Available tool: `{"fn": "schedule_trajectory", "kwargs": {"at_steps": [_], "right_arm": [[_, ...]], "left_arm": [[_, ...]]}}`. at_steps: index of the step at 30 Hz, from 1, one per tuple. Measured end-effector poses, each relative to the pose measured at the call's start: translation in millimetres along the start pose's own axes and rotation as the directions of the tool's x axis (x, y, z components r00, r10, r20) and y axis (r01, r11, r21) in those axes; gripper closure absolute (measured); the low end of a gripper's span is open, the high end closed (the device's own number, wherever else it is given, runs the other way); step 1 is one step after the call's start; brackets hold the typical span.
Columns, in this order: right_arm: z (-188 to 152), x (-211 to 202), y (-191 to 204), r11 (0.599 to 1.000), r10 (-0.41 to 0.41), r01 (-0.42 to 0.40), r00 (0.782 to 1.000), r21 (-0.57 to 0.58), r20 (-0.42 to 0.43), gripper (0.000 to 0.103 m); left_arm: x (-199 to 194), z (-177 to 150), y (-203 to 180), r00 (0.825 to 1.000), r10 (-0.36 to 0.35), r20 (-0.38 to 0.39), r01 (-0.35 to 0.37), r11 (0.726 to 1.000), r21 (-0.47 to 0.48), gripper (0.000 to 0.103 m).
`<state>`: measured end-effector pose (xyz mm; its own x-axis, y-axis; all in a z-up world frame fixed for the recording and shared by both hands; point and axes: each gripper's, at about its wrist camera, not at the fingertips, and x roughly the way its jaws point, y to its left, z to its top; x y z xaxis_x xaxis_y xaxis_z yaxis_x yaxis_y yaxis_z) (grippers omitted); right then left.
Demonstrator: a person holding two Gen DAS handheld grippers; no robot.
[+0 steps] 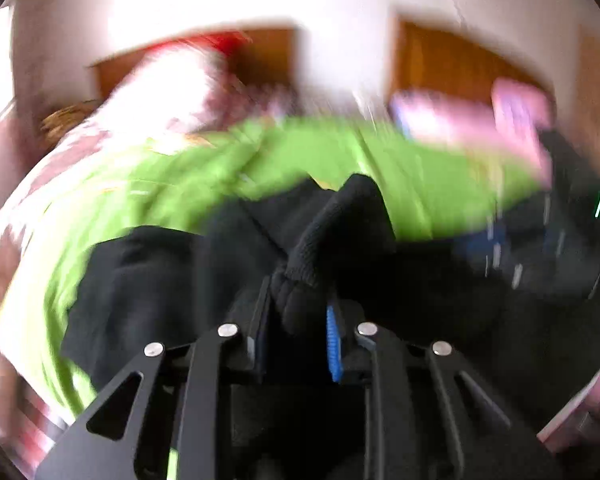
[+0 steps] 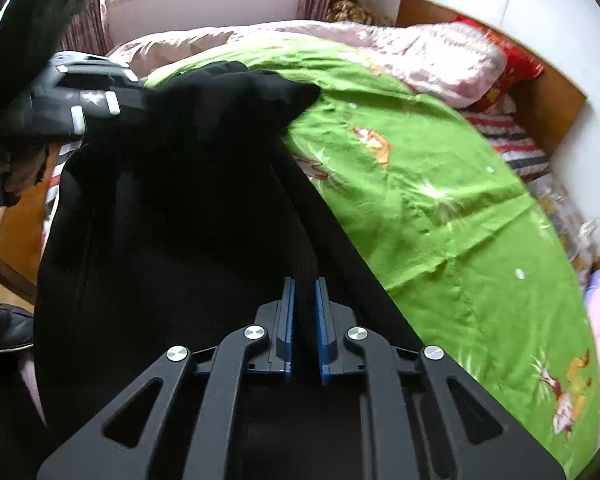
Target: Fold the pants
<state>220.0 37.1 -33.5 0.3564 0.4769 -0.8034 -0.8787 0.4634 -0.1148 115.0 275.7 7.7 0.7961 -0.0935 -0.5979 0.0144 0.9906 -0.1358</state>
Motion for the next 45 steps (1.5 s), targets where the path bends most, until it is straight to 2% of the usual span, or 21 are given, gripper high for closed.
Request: {"fn": "schedule_trajectory", "kwargs": {"at_steps": [2,4,7,9,11,13,15,17,19,20,23,26,29,31,32,33,35,37,40,43,45], "right_arm": [[-2,-4,3,1.000,-0.018,0.017,1.000,0.013,0.023,0.091],[-3,-3,5,1.000,-0.021,0.021,0.999,0.017,0.027,0.091],[-3,2,2,0.999,-0.023,0.022,0.999,0.037,0.024,0.091],[-3,4,0,0.998,-0.023,0.022,0.999,0.054,0.026,0.091],[-3,5,-1,0.997,-0.026,0.024,0.999,0.073,0.028,0.091],[-4,7,-1,0.996,-0.027,0.024,0.999,0.082,0.030,0.091],[-4,6,-1,0.996,-0.028,0.026,0.999,0.084,0.031,0.091],[-4,5,0,0.997,-0.035,0.033,0.999,0.076,0.030,0.091],[-4,6,1,0.997,-0.040,0.038,0.999,0.073,0.028,0.091],[-4,6,1,0.996,-0.040,0.038,0.999,0.075,0.028,0.091],[-4,7,-1,0.996,-0.044,0.041,0.999,0.085,0.030,0.091],[-6,6,1,0.995,-0.048,0.044,0.998,0.091,0.038,0.091],[-7,6,0,0.994,-0.047,0.042,0.998,0.099,0.048,0.091],[-7,7,-1,0.994,-0.044,0.039,0.998,0.103,0.051,0.091],[-7,6,-1,0.994,-0.045,0.039,0.998,0.104,0.054,0.091],[-7,6,-1,0.994,-0.051,0.044,0.997,0.104,0.058,0.091],[-6,1,1,0.994,-0.068,0.062,0.995,0.094,0.067,0.092],[-1,-10,2,0.993,-0.094,0.086,0.990,0.086,0.100,0.093],[12,-28,-5,0.990,-0.115,0.100,0.982,0.102,0.151,0.093],[21,-26,-16,0.987,-0.127,0.110,0.981,0.118,0.148,0.093],[20,-7,-24,0.987,-0.097,0.083,0.990,0.139,0.099,0.093]], "left_arm": [[-23,-14,41,0.997,-0.031,0.074,0.045,0.978,-0.203,0.081],[-28,-37,84,0.997,-0.032,0.066,0.053,0.936,-0.349,0.077],[-24,-55,111,0.997,-0.069,0.018,0.070,0.922,-0.381,0.058],[-20,-58,124,0.991,-0.129,0.020,0.126,0.902,-0.414,0.035],[-8,-58,134,0.983,-0.184,0.025,0.176,0.879,-0.442,0.026],[2,-61,142,0.969,-0.245,0.036,0.230,0.836,-0.498,0.023],[0,-64,140,0.967,-0.250,0.051,0.239,0.819,-0.522,0.020],[-12,-63,129,0.973,-0.218,0.074,0.226,0.836,-0.501,0.020],[-29,-61,111,0.980,-0.170,0.101,0.197,0.864,-0.464,0.009],[-31,-58,101,0.987,-0.137,0.078,0.157,0.890,-0.428,0.002],[-13,-44,81,0.999,-0.028,-0.025,0.019,0.951,-0.310,0.002],[6,-42,92,0.997,-0.046,-0.065,0.020,0.934,-0.356,0.003],[11,-52,113,0.992,-0.123,-0.019,0.099,0.869,-0.486,0.007],[10,-61,127,0.990,-0.142,0.017,0.128,0.827,-0.548,0.033],[9,-62,132,0.988,-0.150,0.025,0.137,0.812,-0.567,0.076],[9,-64,136,0.988,-0.150,0.028,0.139,0.805,-0.577,0.092],[-2,-59,132,0.986,-0.149,0.075,0.166,0.823,-0.543,0.093],[-17,-46,118,0.982,-0.134,0.130,0.180,0.867,-0.465,0.093],[-45,-26,104,0.968,-0.109,0.228,0.191,0.906,-0.378,0.093],[-61,-20,103,0.953,-0.064,0.297,0.177,0.912,-0.371,0.093],[-52,-29,105,0.966,-0.022,0.257,0.125,0.913,-0.389,0.093]]}}
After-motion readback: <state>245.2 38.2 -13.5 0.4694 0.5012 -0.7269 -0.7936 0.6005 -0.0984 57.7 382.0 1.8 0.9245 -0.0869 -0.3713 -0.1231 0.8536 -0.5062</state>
